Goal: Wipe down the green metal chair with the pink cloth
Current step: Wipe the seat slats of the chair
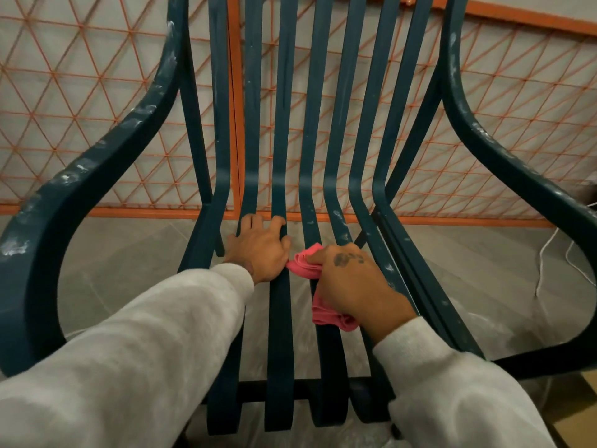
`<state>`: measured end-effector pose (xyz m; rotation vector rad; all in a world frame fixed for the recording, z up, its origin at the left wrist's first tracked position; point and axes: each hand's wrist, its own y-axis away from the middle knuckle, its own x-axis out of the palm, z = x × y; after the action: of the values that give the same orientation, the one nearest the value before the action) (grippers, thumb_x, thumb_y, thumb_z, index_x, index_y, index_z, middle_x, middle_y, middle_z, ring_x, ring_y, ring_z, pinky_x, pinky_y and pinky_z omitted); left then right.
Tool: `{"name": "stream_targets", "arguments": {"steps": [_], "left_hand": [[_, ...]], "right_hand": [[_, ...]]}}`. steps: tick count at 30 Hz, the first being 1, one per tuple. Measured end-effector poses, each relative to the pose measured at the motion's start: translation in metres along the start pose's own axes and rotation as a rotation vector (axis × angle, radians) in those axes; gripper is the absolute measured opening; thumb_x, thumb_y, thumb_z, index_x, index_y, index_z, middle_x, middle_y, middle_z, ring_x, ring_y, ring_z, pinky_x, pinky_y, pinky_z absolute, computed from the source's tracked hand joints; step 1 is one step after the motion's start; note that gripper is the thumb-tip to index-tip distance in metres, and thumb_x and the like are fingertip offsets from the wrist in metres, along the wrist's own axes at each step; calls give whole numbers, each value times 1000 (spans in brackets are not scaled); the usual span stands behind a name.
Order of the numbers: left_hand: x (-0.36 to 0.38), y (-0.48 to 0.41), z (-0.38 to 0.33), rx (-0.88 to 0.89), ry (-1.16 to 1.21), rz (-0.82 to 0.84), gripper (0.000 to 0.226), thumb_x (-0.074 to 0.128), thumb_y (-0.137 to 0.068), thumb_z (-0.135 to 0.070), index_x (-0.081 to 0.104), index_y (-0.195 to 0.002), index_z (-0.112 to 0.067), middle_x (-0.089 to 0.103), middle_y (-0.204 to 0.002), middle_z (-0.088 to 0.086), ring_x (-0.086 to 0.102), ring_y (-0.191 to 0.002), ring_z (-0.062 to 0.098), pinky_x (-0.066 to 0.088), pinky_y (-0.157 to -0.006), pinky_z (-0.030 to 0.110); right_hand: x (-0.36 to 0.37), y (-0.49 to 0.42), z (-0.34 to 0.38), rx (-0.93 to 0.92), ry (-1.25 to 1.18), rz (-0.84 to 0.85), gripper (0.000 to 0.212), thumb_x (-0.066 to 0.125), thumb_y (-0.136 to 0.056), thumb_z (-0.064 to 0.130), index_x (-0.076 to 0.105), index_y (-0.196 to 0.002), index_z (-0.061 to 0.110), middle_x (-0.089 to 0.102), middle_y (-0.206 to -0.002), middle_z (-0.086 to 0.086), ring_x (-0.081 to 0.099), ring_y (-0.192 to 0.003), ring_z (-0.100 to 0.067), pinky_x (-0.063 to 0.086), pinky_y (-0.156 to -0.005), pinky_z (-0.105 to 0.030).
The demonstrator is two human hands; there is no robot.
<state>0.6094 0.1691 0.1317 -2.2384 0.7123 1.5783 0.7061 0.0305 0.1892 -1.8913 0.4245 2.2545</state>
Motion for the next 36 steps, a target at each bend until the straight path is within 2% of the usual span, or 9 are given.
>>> {"name": "stream_targets", "arguments": {"steps": [3, 6, 10, 13, 17, 21, 26, 29, 36], "left_hand": [[1, 0, -1, -4, 2, -5, 42, 31, -102, -46, 35, -140, -30, 33, -146, 9, 24, -140, 27, 30, -107, 56], [3, 1, -1, 4, 5, -20, 39, 31, -102, -47, 37, -136, -29, 33, -145, 8, 26, -138, 26, 30, -108, 57], [3, 1, -1, 21, 8, -28, 37, 31, -100, -50, 38, -132, -31, 33, -147, 6, 28, -139, 27, 30, -108, 58], [2, 0, -1, 17, -7, -36, 39, 30, -100, -50, 38, -134, -31, 30, -151, 6, 26, -141, 28, 29, -108, 60], [3, 1, -2, 17, -24, -50, 38, 30, -101, -46, 39, -134, -29, 30, -152, 8, 26, -141, 27, 30, -106, 60], [4, 1, -2, 23, -36, -67, 36, 32, -101, -46, 40, -132, -29, 33, -149, 7, 25, -141, 27, 31, -106, 60], [5, 2, -2, 19, -33, -80, 33, 32, -102, -44, 40, -130, -29, 35, -148, 7, 24, -143, 27, 32, -106, 58], [6, 3, -1, 28, -38, -95, 34, 30, -102, -45, 41, -129, -28, 37, -146, 7, 26, -141, 27, 35, -102, 56], [5, 1, -3, 16, -9, -74, 33, 30, -102, -45, 41, -129, -30, 37, -148, 5, 22, -144, 26, 29, -107, 59]], "right_hand": [[-5, -13, -4, 8, 3, 79, 42, 55, -92, 22, 55, -134, 25, 56, -126, -7, 55, -110, -26, 49, -96, -38], [-30, -31, -18, 83, -210, 122, 31, 54, -91, 25, 64, -120, 21, 63, -105, -5, 60, -89, -20, 53, -74, -34], [-61, -66, -27, 118, -340, -42, 29, 47, -93, 9, 70, -105, 21, 65, -93, -4, 62, -80, -19, 53, -68, -30], [-61, -109, -19, 110, -291, -140, 27, 50, -93, 10, 68, -110, 21, 60, -106, -6, 58, -93, -23, 47, -75, -32], [-33, -152, -10, 110, -56, -58, 28, 52, -93, 13, 60, -120, 8, 56, -120, -14, 54, -108, -30, 45, -84, -35], [-13, -149, -4, 137, 45, 81, 55, 63, -93, 24, 41, -140, 7, 46, -137, -17, 51, -122, -33, 43, -98, -37], [-14, -91, 5, -12, 228, 119, 62, 66, -90, 35, 40, -136, 4, 46, -132, -16, 46, -123, -32, 42, -100, -39], [-16, -61, 12, -121, 362, 141, 50, 55, -97, 33, 40, -136, 6, 46, -132, -16, 44, -124, -31, 41, -104, -40], [-18, -114, 5, 38, 176, 101, 42, 50, -100, 17, 39, -137, 2, 47, -135, -17, 43, -128, -30, 39, -103, -36]]}}
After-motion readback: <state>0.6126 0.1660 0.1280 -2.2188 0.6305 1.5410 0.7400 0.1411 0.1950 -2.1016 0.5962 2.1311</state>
